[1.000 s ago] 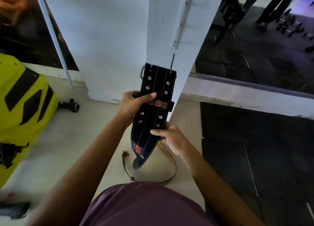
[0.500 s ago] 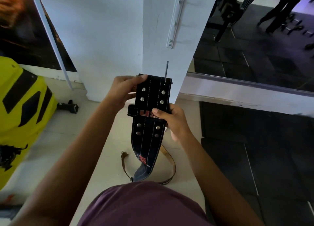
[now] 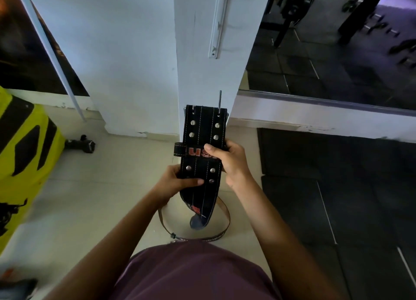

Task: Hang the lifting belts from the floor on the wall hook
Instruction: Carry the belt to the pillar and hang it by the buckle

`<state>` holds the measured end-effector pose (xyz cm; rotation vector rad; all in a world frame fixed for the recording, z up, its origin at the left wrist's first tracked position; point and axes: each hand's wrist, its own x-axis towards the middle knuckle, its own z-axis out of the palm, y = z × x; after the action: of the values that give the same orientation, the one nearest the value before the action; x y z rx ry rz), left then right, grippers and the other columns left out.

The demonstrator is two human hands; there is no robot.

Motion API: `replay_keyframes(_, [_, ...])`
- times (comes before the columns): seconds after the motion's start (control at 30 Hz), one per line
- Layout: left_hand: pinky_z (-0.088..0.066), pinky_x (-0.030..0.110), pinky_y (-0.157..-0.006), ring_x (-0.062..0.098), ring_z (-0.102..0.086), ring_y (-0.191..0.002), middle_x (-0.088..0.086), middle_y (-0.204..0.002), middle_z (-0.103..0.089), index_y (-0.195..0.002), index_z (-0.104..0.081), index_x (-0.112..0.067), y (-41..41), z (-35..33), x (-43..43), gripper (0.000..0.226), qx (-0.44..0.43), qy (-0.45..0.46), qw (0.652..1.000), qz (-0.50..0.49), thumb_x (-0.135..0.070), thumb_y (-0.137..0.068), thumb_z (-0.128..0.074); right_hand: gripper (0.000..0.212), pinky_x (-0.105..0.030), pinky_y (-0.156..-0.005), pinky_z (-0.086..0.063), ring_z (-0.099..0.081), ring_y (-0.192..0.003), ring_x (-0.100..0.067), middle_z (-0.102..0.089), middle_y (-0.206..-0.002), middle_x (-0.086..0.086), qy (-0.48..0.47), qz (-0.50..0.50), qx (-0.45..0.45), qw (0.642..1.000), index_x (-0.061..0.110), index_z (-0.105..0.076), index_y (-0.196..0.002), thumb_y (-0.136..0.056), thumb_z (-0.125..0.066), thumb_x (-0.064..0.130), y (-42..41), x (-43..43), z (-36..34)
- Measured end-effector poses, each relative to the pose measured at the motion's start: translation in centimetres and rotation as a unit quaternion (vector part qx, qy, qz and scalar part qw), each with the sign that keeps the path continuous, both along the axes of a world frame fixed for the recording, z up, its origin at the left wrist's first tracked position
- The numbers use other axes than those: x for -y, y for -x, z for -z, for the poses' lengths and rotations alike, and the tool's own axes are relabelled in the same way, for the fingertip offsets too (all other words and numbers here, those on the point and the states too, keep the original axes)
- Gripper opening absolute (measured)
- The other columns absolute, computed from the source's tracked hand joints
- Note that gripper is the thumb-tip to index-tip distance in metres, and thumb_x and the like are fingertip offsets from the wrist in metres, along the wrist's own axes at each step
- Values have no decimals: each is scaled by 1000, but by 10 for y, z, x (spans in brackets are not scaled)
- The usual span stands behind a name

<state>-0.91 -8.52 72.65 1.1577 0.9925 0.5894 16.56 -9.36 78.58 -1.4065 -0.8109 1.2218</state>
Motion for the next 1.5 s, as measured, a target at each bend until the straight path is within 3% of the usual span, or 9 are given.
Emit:
replay_keyframes(0.2, [-55, 36, -69, 20, -68, -83, 3, -94, -69, -113, -61, -6, -4, -55, -56, 56, 81, -3, 993, -82, -50, -77, -66, 19, -31, -73, -59, -74, -84, -15, -76, -95, -4, 23, -7, -11, 1000, 15, -71, -96, -79, -74, 6, 2, 5, 1])
replay_keyframes(0.3, [-53, 32, -66, 14, -68, -73, -1, -87, -71, -106, -64, -6, -7, -78, -83, 36, 61, -17, 993, -98, -33, -83, -70, 26, -29, -70, -60, -74, -85, -13, -75, -100, -5, 19, -24, -32, 999, 10, -69, -106, -81, -72, 4, 6, 11, 1])
replay_keyframes(0.47, [-57, 31, -75, 22, -71, -90, 7, -100, -73, -116, -61, -2, -14, -68, -78, 42, 41, -13, 999, -24, -7, -77, -74, 23, -33, -73, -60, -74, -86, -15, -76, -97, -3, 9, 22, -37, 999, 15, -71, -102, -81, -72, 6, 3, 11, -2])
replay_keyframes(0.67, [-54, 44, -92, 30, -69, -102, 13, -103, -74, -102, -67, -7, -3, -9, -15, 30, -9, 13, 997, 71, -12, -73, -76, 20, -28, -71, -58, -73, -77, -10, -75, -88, -1, -4, 33, -13, 999, 8, -70, -97, -78, -74, 4, -14, 2, -14])
replay_keyframes(0.83, [-51, 45, -92, 39, -63, -110, 21, -116, -68, -116, -63, -4, -9, -29, -24, 53, 76, 33, 996, 30, -36, -76, -74, 21, -22, -66, -56, -73, -83, -12, -75, -93, -1, 19, 5, -1, 1000, 12, -68, -100, -80, -72, 5, -8, 10, -5])
replay_keyframes(0.93, [-52, 43, -85, 29, -66, -101, 7, -107, -72, -103, -73, -21, -17, -65, -46, 39, 65, 29, 995, -64, -51, -86, -54, 25, -14, -64, -52, -70, -89, -6, -72, -103, 2, 30, -27, 2, 999, 18, -64, -109, -87, -66, 7, 2, 14, 0])
replay_keyframes(1.17, [-52, 33, -62, 22, -61, -67, 8, -72, -60, -85, -62, -7, -47, -88, -47, 29, 52, -41, 978, -200, -35, -91, -60, 42, -37, -82, -58, -69, -98, -25, -70, -108, -12, 26, 55, 10, 998, 10, -59, -114, -97, -45, 46, 15, -12, -21])
replay_keyframes(1.3, [-52, 40, -70, 24, -61, -72, 7, -76, -60, -81, -58, -13, -55, -95, -54, 24, 83, -55, 971, -217, -34, -92, -58, 34, -47, -88, -56, -68, -99, -32, -68, -108, -18, 3, 87, 4, 996, 7, -61, -109, -97, -49, 37, 10, -28, -38])
replay_keyframes(1.5, [-54, 44, -79, 24, -65, -82, 7, -88, -67, -94, -60, -8, -72, -133, -89, 21, 89, -99, 962, -239, -28, -95, -52, 17, -44, -97, -48, -62, -98, -18, -65, -93, 4, -68, 130, 35, 989, 8, -56, -110, -99, -48, 17, 2, -71, -82])
